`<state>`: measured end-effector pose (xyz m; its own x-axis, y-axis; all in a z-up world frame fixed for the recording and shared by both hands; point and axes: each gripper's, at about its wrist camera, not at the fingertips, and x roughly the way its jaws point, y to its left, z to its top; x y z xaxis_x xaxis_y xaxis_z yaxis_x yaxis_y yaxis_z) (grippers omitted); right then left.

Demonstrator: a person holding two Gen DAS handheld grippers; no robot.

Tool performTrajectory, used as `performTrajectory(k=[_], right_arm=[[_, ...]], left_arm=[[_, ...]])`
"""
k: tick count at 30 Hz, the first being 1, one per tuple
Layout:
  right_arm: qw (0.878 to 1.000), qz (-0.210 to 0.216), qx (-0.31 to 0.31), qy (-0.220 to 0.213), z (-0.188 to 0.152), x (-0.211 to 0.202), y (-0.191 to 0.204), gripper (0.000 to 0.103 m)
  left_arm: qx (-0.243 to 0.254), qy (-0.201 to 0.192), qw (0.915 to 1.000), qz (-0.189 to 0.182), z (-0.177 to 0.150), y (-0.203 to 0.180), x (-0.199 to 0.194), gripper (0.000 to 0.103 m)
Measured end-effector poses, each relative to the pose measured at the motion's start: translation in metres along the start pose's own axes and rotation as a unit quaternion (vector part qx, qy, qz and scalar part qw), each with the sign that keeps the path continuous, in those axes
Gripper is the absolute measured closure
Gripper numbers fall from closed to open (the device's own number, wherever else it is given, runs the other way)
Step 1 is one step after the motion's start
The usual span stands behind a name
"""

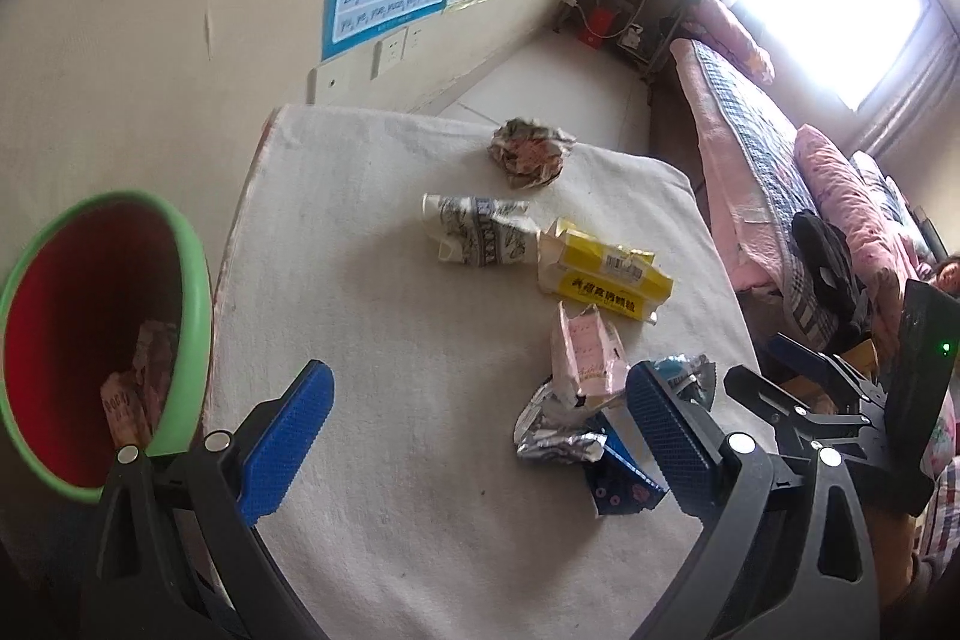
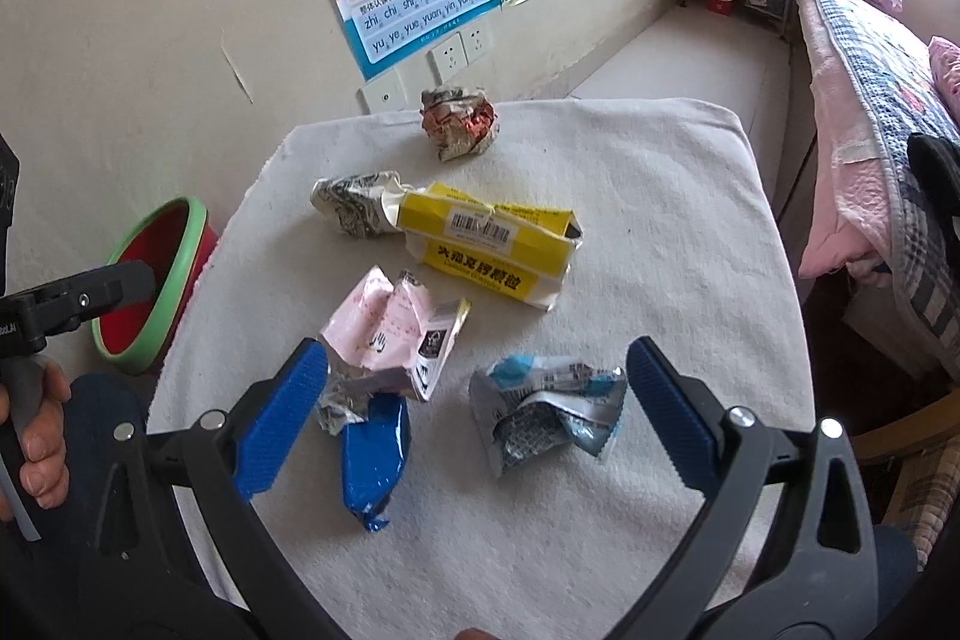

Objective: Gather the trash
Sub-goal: 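Move both open tools back over the remaining wrappers on the table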

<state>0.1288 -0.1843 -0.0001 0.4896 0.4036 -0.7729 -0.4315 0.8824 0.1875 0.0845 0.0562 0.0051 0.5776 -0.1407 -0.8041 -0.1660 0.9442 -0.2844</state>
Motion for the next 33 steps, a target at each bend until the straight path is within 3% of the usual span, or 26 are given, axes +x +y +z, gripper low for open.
performTrajectory(k=[9,22,33], right_arm=[[1.0,-0.012,-0.001,-0.004,0.02,-0.003,-0.01,0.005],[0.999,-0.031,-0.003,-0.009,0.071,0.021,-0.033,0.005],[1.0,-0.023,-0.016,-0.001,0.107,0.061,-0.03,0.005]], left_arm=[[0.004,-0.005,0.9999,-0.011,0.027,-0.01,0.007,0.009],[0.008,0.015,0.9997,-0.019,0.071,-0.021,0.07,0.009],[-0.008,0.086,0.9962,-0.011,0.079,-0.009,0.153,0.011]])
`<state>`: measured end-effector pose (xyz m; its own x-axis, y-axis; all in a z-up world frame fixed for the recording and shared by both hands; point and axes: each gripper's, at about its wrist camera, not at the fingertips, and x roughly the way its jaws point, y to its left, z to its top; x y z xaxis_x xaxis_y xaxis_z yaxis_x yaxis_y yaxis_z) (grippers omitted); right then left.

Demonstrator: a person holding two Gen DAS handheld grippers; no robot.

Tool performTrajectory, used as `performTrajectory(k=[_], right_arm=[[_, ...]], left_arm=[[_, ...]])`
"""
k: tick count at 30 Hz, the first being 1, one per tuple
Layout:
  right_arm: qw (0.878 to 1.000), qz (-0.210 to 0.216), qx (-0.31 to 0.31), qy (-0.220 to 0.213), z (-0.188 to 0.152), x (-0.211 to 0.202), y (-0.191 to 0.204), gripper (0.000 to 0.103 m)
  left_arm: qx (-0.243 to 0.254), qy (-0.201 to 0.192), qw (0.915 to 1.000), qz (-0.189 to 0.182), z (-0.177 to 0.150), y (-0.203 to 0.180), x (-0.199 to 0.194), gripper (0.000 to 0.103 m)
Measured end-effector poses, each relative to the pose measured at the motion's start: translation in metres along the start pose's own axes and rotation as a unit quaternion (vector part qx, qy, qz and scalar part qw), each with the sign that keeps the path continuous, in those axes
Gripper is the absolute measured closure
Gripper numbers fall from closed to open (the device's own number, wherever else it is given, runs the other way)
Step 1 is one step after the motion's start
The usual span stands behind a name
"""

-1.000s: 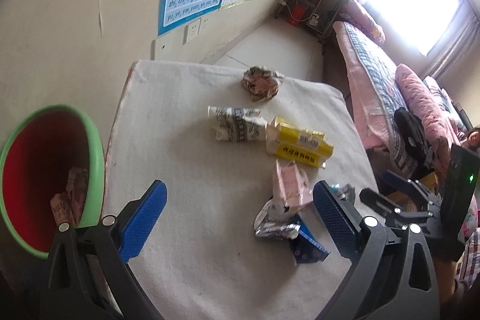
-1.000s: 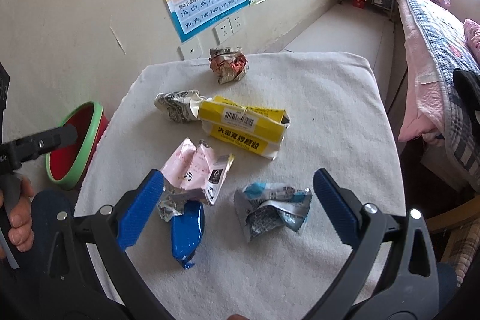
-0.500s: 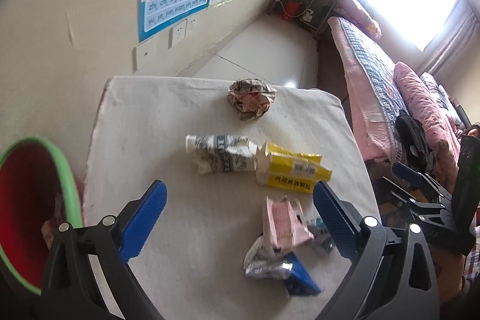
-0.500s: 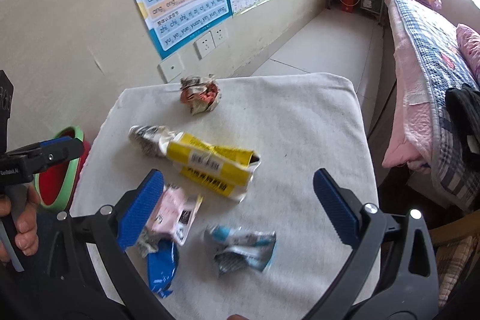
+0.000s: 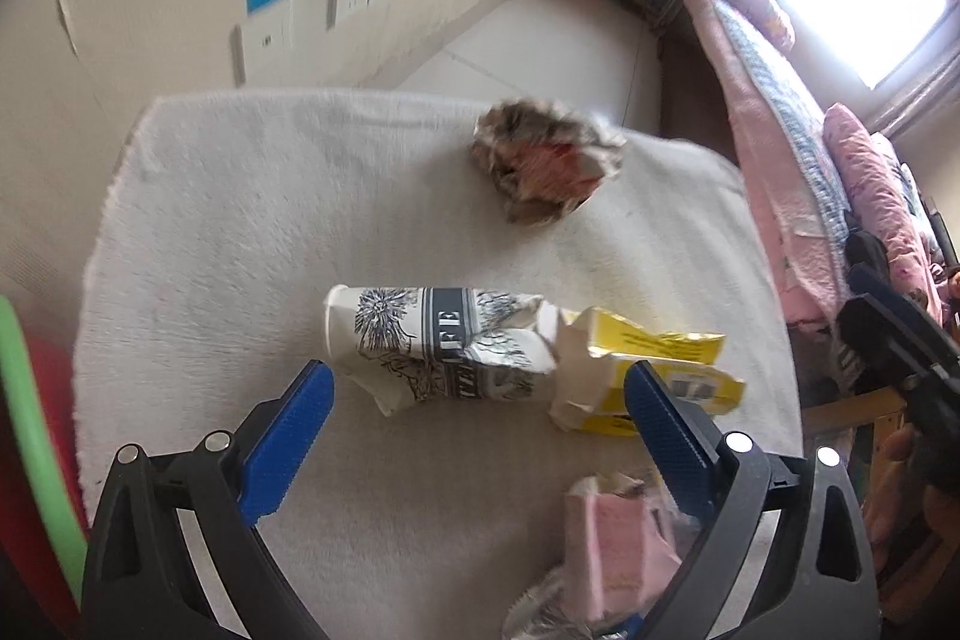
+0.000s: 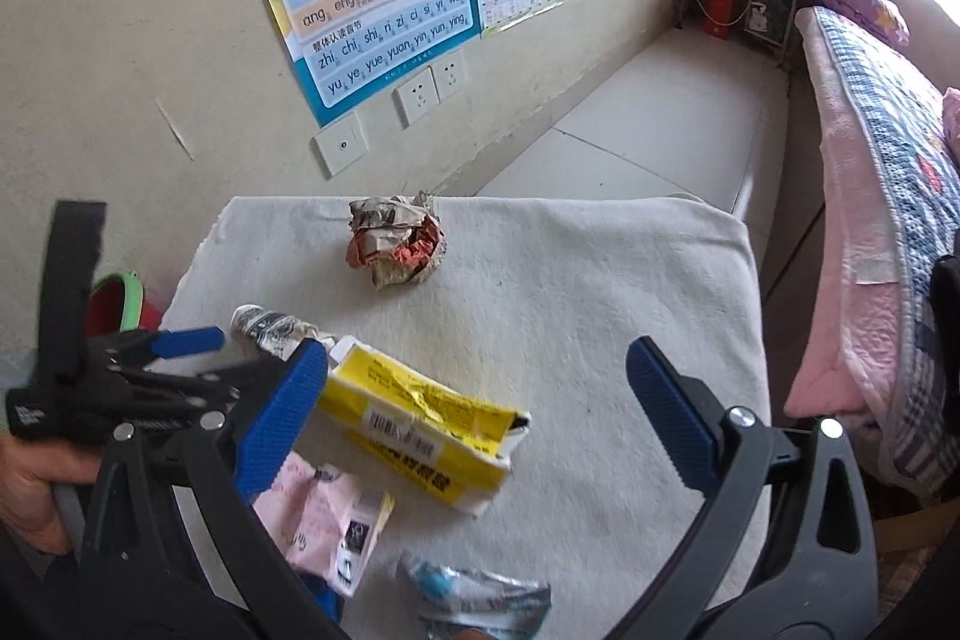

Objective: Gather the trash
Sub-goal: 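Move both open tools back over the remaining wrappers on the table, then grasp the white printed cup with the left tool while the right tool grasps the crumpled paper ball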

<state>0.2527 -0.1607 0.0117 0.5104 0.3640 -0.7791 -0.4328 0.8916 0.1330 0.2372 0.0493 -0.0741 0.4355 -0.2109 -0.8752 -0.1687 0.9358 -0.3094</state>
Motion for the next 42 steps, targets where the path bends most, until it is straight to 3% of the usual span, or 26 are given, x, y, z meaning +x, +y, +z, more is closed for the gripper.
performTrajectory(k=[2,5,9,19,26,28,29,30,33,42], right_arm=[[1.0,0.004,-0.001,0.005,0.001,0.006,0.002,0.005],[1.0,0.006,-0.01,0.013,0.002,0.016,0.006,0.005],[1.0,0.01,-0.008,0.019,0.008,0.029,0.008,0.005],[0.999,0.033,-0.008,0.026,0.038,0.082,0.04,0.005],[0.998,0.009,-0.024,0.064,0.052,0.133,0.061,0.005],[0.997,-0.002,-0.033,0.073,0.052,0.143,0.065,0.019],[0.996,0.005,-0.029,0.083,0.052,0.146,0.064,0.046],[0.996,0.006,-0.029,0.089,0.051,0.148,0.064,0.053],[0.996,0.008,-0.035,0.086,0.049,0.141,0.064,0.059],[0.998,0.019,-0.032,0.051,0.022,0.073,0.056,0.059]], left_arm=[[-0.001,0.005,1.0,0.002,0.001,0.003,0.009,0.016],[-0.01,0.015,0.9998,0.002,0.002,0.009,0.019,0.034],[-0.009,0.008,0.9999,-0.012,0.004,0.014,0.017,0.038],[-0.011,-0.014,0.9997,0.015,-0.006,0.052,-0.017,0.044],[-0.022,-0.02,0.9995,0.009,-0.024,0.065,-0.035,0.045],[-0.02,-0.02,0.9995,0.009,-0.03,0.064,-0.037,0.045],[-0.021,-0.019,0.9996,0.006,-0.034,0.064,-0.037,0.045],[-0.025,-0.017,0.9996,0.0,-0.037,0.065,-0.038,0.045],[-0.026,-0.013,0.9996,0.003,-0.042,0.065,-0.038,0.045],[-0.01,-0.031,0.9994,0.006,-0.045,0.053,-0.056,0.045]])
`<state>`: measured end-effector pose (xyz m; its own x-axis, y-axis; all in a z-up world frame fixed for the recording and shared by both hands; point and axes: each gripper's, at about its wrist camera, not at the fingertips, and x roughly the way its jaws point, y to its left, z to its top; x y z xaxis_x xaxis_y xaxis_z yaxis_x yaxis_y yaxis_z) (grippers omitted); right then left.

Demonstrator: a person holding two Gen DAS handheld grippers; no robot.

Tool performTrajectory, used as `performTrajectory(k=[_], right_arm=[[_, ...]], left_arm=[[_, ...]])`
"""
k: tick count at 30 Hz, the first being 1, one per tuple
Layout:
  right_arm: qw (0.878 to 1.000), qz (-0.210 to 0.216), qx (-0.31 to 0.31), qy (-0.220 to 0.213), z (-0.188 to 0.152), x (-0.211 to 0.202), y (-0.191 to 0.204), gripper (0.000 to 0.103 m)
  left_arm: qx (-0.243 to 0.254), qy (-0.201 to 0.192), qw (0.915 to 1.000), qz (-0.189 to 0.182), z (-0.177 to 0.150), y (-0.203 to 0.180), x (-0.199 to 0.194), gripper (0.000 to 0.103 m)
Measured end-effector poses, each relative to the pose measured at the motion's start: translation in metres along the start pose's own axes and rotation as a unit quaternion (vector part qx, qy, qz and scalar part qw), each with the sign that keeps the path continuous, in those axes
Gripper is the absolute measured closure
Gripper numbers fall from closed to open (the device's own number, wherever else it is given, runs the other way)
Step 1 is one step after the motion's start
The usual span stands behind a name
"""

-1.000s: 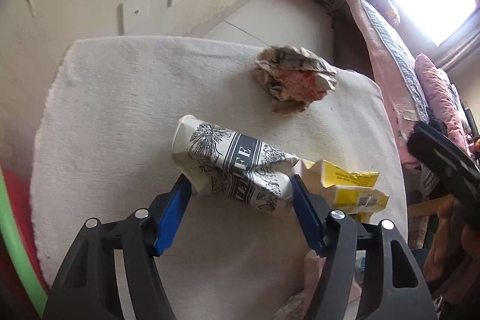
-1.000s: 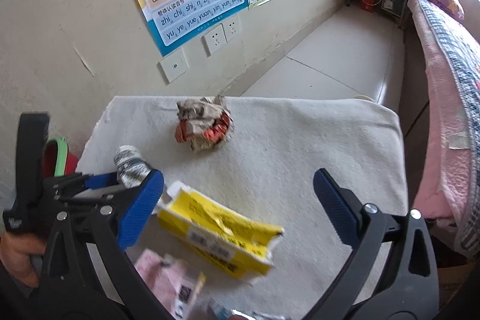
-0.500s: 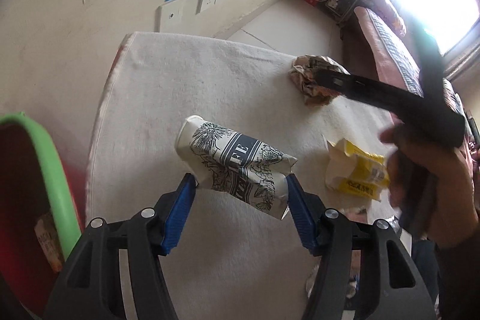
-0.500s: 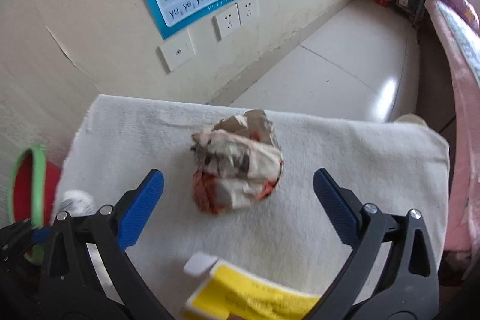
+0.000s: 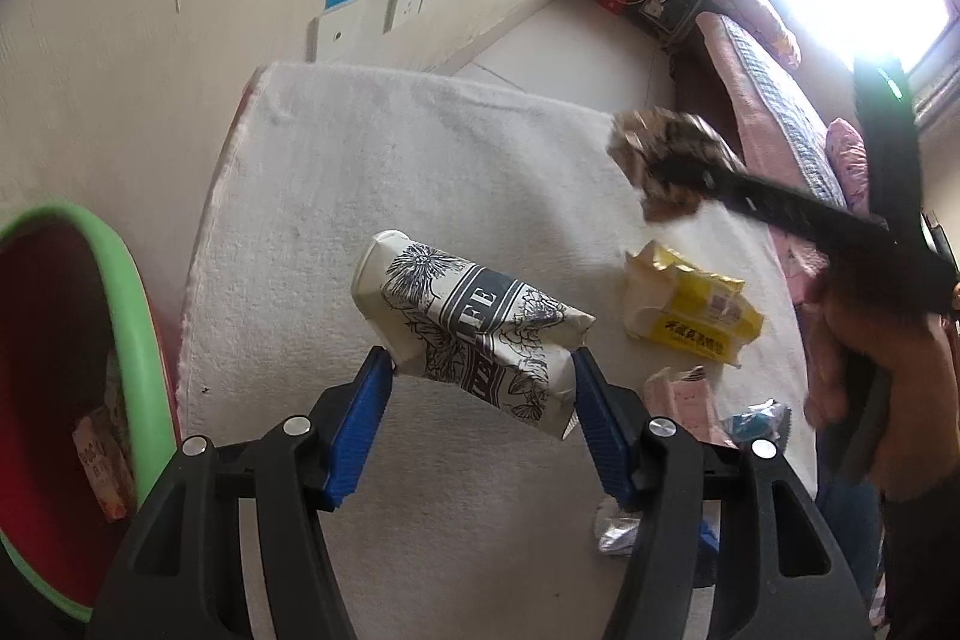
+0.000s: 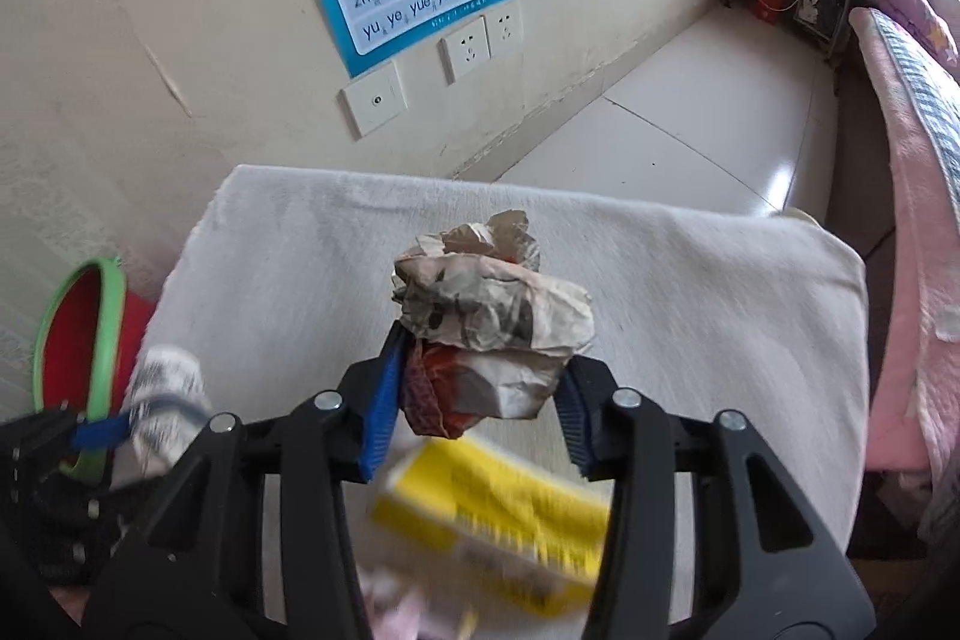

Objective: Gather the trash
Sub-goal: 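Grasp the white printed cup with the left tool while the right tool grasps the crumpled paper ball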

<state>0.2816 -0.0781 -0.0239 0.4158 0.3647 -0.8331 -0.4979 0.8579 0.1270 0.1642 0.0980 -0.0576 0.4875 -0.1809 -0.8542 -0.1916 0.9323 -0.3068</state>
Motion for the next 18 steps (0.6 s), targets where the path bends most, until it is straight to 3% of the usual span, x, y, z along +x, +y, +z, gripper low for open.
performTrajectory(k=[18], right_arm=[[0.998,-0.004,0.011,-0.059,-0.082,-0.126,0.006,0.059]], left_arm=[[0.028,-0.051,0.9983,-0.001,-0.034,-0.038,-0.072,0.045]])
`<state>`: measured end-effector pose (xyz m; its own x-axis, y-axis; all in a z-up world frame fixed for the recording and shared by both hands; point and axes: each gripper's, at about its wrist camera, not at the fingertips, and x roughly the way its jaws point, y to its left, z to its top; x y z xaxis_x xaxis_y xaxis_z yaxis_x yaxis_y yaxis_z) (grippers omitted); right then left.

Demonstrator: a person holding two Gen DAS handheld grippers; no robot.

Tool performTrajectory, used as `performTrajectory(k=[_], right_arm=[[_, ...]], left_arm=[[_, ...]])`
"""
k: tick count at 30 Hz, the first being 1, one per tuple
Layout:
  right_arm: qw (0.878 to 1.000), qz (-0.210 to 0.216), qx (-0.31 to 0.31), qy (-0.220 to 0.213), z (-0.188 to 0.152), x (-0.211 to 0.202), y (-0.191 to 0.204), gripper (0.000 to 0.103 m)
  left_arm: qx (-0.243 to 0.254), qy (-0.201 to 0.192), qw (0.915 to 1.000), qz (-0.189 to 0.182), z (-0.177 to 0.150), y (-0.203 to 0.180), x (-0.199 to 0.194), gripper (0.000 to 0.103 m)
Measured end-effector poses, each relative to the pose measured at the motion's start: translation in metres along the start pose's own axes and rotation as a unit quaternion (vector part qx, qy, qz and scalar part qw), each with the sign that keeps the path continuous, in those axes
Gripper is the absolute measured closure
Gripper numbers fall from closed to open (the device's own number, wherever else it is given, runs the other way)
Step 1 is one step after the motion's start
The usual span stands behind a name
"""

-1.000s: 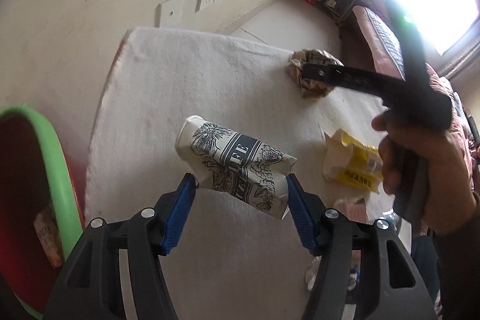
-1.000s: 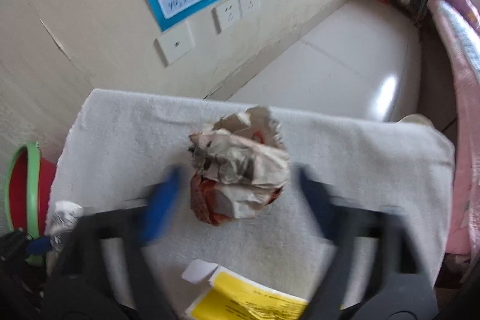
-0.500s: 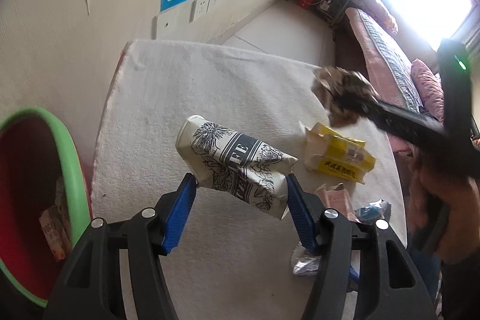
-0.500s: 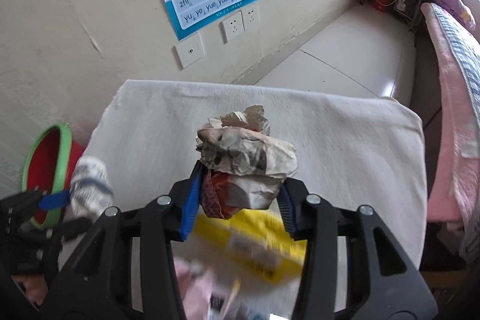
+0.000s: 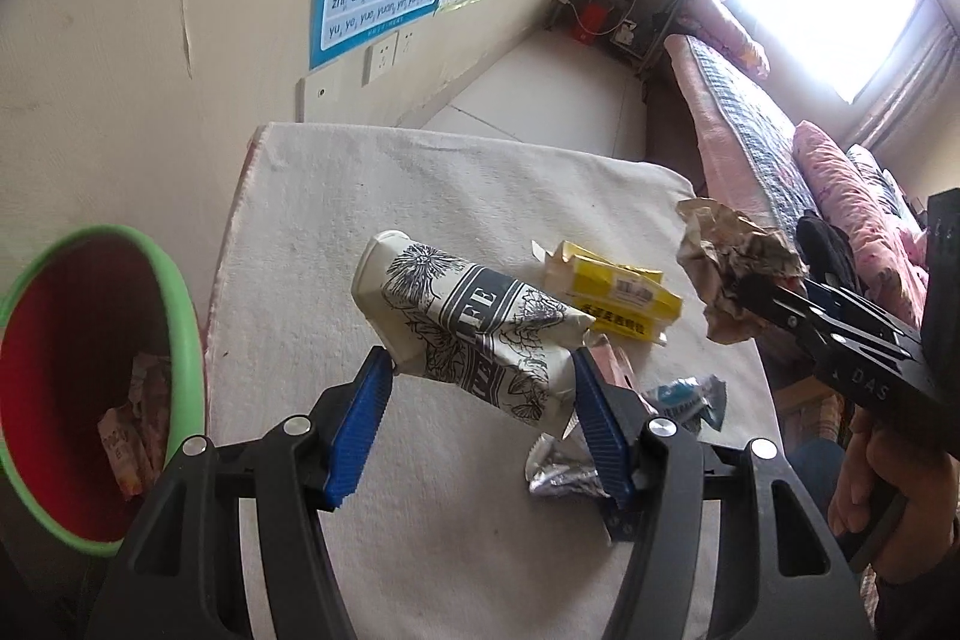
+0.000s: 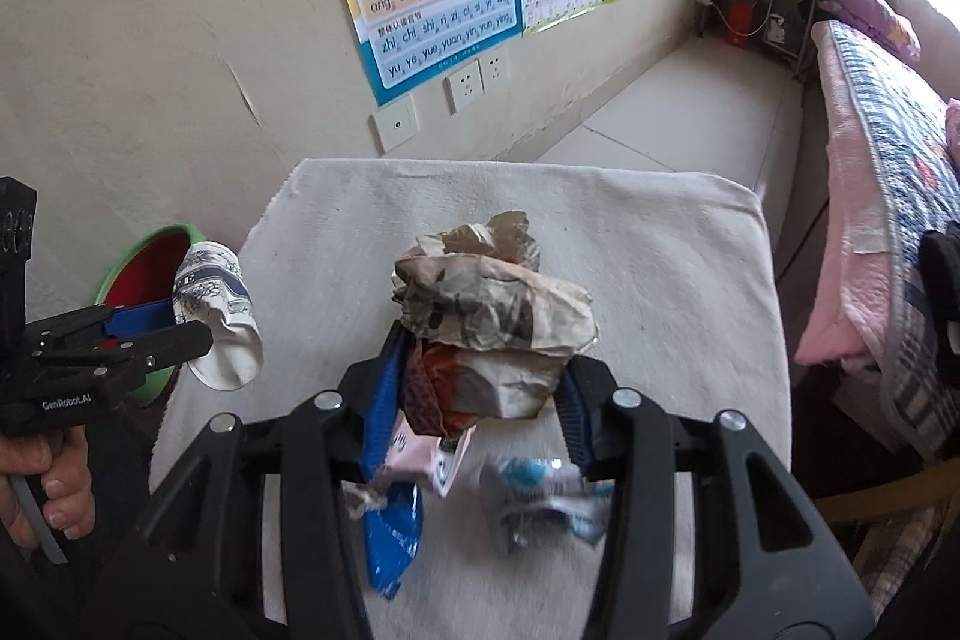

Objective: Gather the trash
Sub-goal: 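Grasp the white printed cup with the left tool while the right tool grasps the crumpled paper ball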

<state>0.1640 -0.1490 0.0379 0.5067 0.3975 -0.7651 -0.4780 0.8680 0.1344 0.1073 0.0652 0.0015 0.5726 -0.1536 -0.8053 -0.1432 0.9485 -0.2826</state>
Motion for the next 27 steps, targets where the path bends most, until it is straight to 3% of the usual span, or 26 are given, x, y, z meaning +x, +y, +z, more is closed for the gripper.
performTrajectory(k=[16,18,21,24,27], right_arm=[[0.999,0.027,-0.019,-0.019,-0.025,-0.026,0.046,0.059],[0.999,0.034,-0.022,-0.018,-0.025,-0.025,0.054,0.059],[0.998,0.044,-0.029,-0.016,-0.023,-0.022,0.067,0.059],[0.998,0.047,-0.036,-0.017,-0.02,-0.015,0.079,0.059],[0.998,0.047,-0.03,-0.013,-0.017,-0.008,0.082,0.059]], left_arm=[[-0.008,-0.024,0.9994,0.023,-0.024,0.024,-0.043,0.047],[-0.013,-0.03,0.9992,0.024,-0.024,0.028,-0.047,0.056],[-0.024,-0.035,0.9988,0.025,-0.023,0.039,-0.052,0.057],[-0.034,-0.028,0.9988,0.022,-0.024,0.05,-0.05,0.069],[-0.043,-0.005,0.9988,0.021,-0.031,0.06,-0.042,0.067]])
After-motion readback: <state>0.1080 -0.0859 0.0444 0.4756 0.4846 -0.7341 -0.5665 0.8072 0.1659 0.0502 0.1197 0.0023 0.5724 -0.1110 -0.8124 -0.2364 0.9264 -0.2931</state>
